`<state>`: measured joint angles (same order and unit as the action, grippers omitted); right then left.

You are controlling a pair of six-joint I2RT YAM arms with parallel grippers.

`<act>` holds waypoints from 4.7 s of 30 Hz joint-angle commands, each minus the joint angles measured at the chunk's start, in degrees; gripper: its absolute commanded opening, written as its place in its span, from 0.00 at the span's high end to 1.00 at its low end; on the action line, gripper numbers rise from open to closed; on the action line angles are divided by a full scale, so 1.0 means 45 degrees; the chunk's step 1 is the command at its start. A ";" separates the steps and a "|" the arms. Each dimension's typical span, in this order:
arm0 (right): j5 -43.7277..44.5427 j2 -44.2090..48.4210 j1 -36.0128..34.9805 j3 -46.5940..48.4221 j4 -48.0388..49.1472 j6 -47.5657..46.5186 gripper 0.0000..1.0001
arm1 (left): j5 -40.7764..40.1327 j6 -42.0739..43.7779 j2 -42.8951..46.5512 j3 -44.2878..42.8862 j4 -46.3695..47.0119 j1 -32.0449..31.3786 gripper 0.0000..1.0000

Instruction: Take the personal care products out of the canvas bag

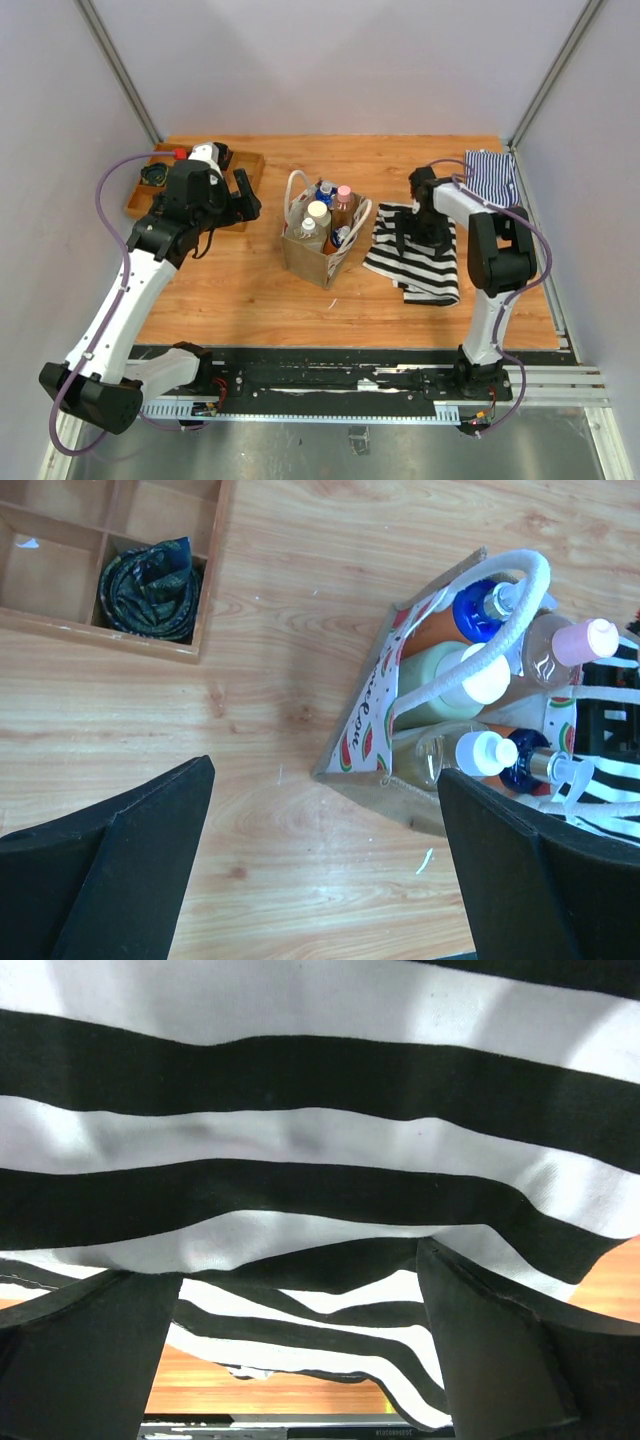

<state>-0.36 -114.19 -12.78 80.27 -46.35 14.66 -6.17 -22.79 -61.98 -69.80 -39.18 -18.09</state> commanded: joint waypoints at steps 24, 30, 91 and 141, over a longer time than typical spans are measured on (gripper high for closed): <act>0.2542 0.3114 0.6860 -0.2333 0.0662 0.0904 0.01 | 0.1001 -0.0052 -0.0166 -0.0276 0.0016 0.0011 0.00; 0.3584 0.5386 0.3553 -0.1999 -0.0213 0.0686 0.02 | 0.1176 -0.0175 -0.0285 -0.0162 0.0293 0.0001 0.00; -0.1074 0.1943 -0.4688 0.6402 0.1699 -0.2885 0.18 | 0.1692 -0.0688 -0.2756 0.0737 0.3443 -0.3189 0.48; -0.1482 0.0839 -0.4925 0.6186 0.1214 -0.2358 0.55 | -0.0771 0.0384 -0.4899 -0.1409 0.0909 -0.4886 0.42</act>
<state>-6.42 -110.52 -33.69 106.52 -38.02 3.42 -12.03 -21.45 -82.70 -76.07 -35.03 -39.53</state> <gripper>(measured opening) 0.456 0.625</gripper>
